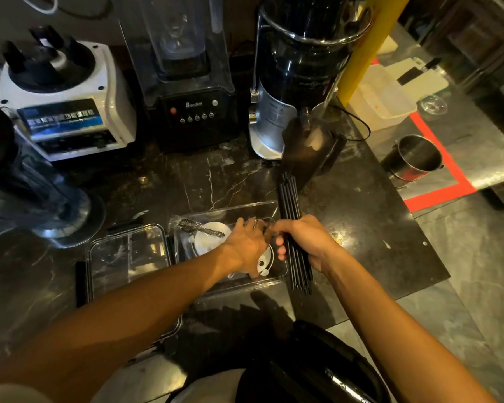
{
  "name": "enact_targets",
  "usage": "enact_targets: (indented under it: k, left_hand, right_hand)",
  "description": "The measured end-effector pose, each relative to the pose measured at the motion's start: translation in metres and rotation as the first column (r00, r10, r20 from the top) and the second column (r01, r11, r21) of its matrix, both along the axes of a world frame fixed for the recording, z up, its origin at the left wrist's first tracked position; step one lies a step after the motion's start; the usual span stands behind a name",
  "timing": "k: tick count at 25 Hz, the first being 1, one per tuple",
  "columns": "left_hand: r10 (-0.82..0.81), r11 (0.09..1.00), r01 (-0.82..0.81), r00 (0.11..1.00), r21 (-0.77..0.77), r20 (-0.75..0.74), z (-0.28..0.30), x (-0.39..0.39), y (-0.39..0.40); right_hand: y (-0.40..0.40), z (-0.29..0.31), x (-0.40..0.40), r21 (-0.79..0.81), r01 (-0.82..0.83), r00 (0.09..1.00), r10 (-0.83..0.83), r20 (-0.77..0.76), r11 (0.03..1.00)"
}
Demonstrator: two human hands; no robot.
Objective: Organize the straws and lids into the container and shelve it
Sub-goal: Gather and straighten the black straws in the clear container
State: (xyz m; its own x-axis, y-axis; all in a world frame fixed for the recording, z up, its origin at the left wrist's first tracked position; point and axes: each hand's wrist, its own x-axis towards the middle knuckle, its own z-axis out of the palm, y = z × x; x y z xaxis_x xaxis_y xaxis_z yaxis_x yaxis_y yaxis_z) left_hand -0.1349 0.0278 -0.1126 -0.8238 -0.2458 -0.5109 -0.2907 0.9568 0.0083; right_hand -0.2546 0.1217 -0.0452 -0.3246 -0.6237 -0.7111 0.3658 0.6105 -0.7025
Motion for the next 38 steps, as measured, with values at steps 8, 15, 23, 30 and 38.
enact_targets:
  k: [8, 15, 23, 30, 38]
  left_hand:
    - [0.146, 0.981, -0.130, 0.983, 0.142, -0.109, 0.000, 0.013, -0.002]
    - [0.034, 0.999, -0.035, 0.948, 0.001, -0.317, 0.011, 0.035, -0.023]
    - [0.079, 0.996, -0.083, 0.992, -0.043, -0.098, 0.002, 0.066, -0.028]
    - [0.063, 0.992, -0.054, 0.995, -0.111, 0.072, 0.001, 0.068, -0.019]
    - [0.122, 0.993, -0.121, 0.987, -0.009, 0.109, 0.008, 0.063, -0.031]
  right_hand:
    - [-0.001, -0.001, 0.001, -0.021, -0.039, 0.999, 0.040, 0.028, 0.999]
    - [-0.009, -0.001, 0.000, -0.031, -0.045, 0.999, 0.046, 0.005, 0.998]
    - [-0.023, -0.004, 0.005, -0.039, -0.139, 0.989, 0.137, -0.062, 0.989]
    - [-0.028, 0.001, 0.017, -0.077, -0.314, 0.932, 0.292, -0.216, 0.946]
    - [-0.026, -0.001, 0.014, -0.159, -0.280, 0.937, 0.234, -0.259, 0.947]
